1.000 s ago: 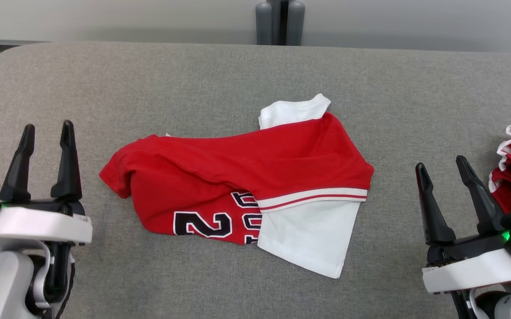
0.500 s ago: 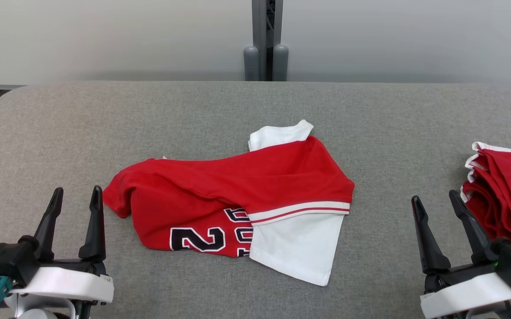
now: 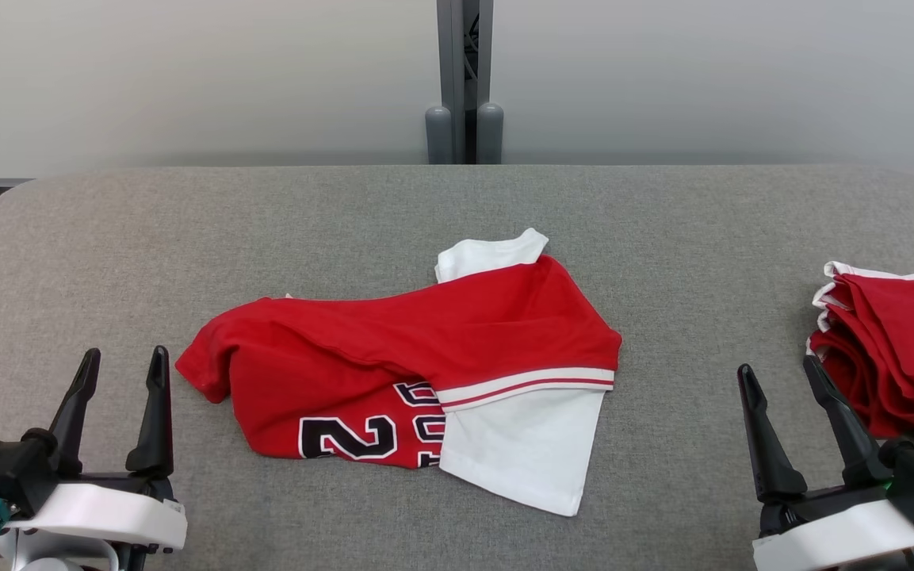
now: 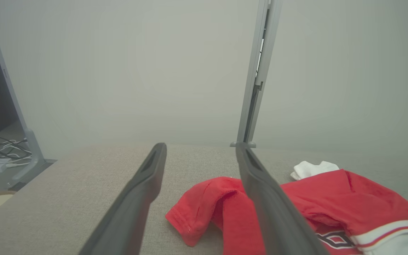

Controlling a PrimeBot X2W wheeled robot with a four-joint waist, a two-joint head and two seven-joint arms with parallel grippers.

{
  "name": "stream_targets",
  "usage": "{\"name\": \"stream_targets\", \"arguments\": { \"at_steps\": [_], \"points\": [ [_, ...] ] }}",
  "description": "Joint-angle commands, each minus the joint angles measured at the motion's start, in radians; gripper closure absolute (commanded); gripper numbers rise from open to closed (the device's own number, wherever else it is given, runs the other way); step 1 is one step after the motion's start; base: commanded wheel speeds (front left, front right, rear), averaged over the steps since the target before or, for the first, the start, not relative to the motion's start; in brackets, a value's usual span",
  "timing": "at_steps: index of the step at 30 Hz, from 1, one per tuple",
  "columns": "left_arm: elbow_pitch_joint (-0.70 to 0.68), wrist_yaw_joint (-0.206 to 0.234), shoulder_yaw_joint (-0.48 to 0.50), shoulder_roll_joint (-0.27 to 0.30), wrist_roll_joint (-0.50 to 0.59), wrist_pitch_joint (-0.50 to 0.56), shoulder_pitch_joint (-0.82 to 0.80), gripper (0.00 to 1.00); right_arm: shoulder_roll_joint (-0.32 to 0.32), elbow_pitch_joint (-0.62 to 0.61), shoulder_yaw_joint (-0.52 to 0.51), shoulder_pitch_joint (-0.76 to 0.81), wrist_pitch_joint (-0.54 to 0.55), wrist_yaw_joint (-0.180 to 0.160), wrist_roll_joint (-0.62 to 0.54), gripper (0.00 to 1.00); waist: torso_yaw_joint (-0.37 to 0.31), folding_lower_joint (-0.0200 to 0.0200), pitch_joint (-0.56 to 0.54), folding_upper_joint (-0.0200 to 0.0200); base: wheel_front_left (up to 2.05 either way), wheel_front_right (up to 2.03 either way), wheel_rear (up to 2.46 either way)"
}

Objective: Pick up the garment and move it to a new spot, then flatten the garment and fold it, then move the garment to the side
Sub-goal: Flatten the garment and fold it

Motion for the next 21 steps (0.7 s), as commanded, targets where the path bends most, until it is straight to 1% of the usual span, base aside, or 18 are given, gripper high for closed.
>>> {"name": "stream_targets", "arguments": {
  "at_steps": [1, 10, 16, 19, 21],
  "points": [
    [0.005, -0.007, 0.006, -0.004, 0.010, -0.003, -0.010, 0.00, -0.006, 0.004, -0.003, 0.003, -0.007, 0.000, 0.004, 0.00, 0.000, 0.0000, 0.001, 0.0000, 0.00, 0.00, 0.00],
    [0.024, -0.032, 0.031, -0.021, 0.019, -0.003, -0.032, 0.00, -0.006, -0.007, -0.002, -0.005, 0.000, 0.000, 0.002, 0.00, 0.005, 0.0000, 0.010, 0.0000, 0.00, 0.00, 0.00],
    [0.025, -0.040, 0.043, -0.019, 0.029, -0.003, -0.045, 0.00, -0.006, -0.011, -0.001, -0.011, 0.000, 0.000, 0.001, 0.00, -0.001, 0.0000, 0.018, 0.0000, 0.00, 0.00, 0.00],
    [0.009, -0.043, 0.049, -0.006, 0.033, 0.002, -0.076, 0.00, -0.006, -0.020, -0.008, -0.016, -0.002, 0.000, 0.000, 0.00, 0.003, 0.0000, 0.033, 0.0000, 0.00, 0.00, 0.00],
    [-0.005, -0.053, 0.052, 0.015, 0.030, 0.022, -0.113, 0.00, -0.006, -0.026, -0.008, -0.017, 0.003, 0.000, -0.004, 0.00, 0.011, 0.0000, 0.043, 0.0000, 0.00, 0.00, 0.00]
  ]
}}
